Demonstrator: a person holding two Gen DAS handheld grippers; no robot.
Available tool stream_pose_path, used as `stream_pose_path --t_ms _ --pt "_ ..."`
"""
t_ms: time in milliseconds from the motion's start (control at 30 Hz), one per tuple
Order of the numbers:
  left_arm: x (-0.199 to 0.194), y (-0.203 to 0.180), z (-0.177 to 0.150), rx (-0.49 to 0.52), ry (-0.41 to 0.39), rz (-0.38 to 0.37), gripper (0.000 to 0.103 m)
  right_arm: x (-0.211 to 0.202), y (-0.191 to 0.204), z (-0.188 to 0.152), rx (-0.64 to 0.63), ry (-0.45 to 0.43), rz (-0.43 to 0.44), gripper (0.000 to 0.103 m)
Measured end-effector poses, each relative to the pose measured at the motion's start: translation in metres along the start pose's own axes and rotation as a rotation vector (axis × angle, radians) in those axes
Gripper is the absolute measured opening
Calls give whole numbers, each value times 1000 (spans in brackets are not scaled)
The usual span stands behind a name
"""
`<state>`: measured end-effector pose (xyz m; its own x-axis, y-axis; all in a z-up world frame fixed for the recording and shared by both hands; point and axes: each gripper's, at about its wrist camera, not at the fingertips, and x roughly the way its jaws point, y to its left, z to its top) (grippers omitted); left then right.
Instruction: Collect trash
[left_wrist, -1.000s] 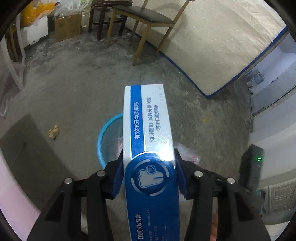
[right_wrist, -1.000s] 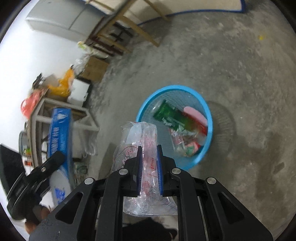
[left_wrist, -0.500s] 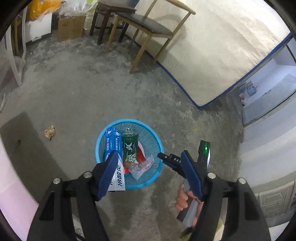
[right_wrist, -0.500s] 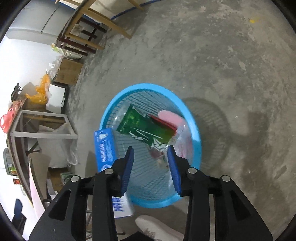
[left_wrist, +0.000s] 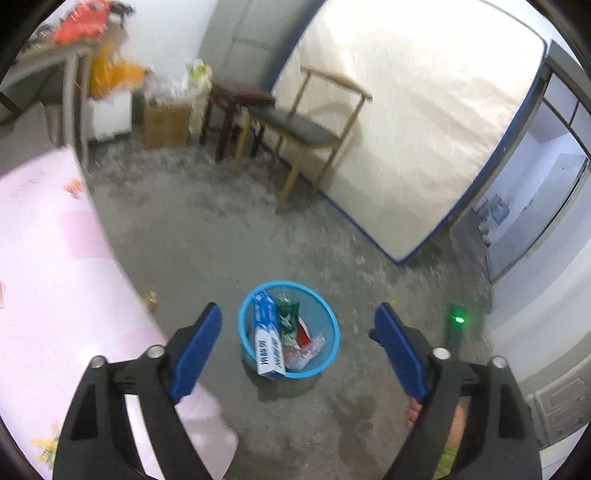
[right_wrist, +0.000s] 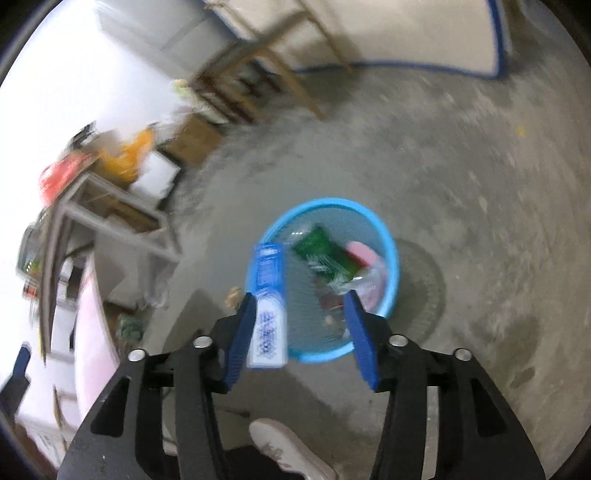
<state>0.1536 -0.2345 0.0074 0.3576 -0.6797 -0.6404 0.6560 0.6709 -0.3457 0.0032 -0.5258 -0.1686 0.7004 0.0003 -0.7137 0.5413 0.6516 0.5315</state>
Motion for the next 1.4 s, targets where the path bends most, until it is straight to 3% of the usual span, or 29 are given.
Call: stream_pose_path --t_ms 67,133,200,267,400,567,633,733,767,867,1067,1400 --pt "-31 2 -13 2 -51 22 97 -29 39 -18 -137 -19 21 65" --pt "-60 6 -31 -9 -96 73 97 -53 72 -37 -255 -47 26 73" --pt "-87 10 -51 -26 -120 152 97 -76 103 -62 -355 -81 25 88" --pt "-103 12 -68 -44 -124 220 98 -94 130 -88 -436 -116 27 94" --pt "-130 25 -105 -128 -116 326 97 -111 173 -131 -618 -183 -53 95" --pt "-155 31 -148 -218 -146 540 97 -117 200 -166 -761 -210 -77 95" --pt "-162 29 -162 -238 -191 598 98 -116 204 -171 -765 -191 -93 95" --pt "-167 32 -170 -231 -211 581 97 -115 205 -170 -743 -161 -136 95" --pt "-168 32 -171 -239 -203 577 97 -115 204 -170 -736 -152 -143 95" --pt "-162 30 -167 -247 -164 663 97 -118 205 -178 -745 -157 -193 95" --pt "-157 33 -171 -189 -80 767 98 -119 204 -185 -755 -189 -248 95" --pt "-163 34 -176 -197 -41 839 98 -114 199 -183 -738 -182 -250 95"
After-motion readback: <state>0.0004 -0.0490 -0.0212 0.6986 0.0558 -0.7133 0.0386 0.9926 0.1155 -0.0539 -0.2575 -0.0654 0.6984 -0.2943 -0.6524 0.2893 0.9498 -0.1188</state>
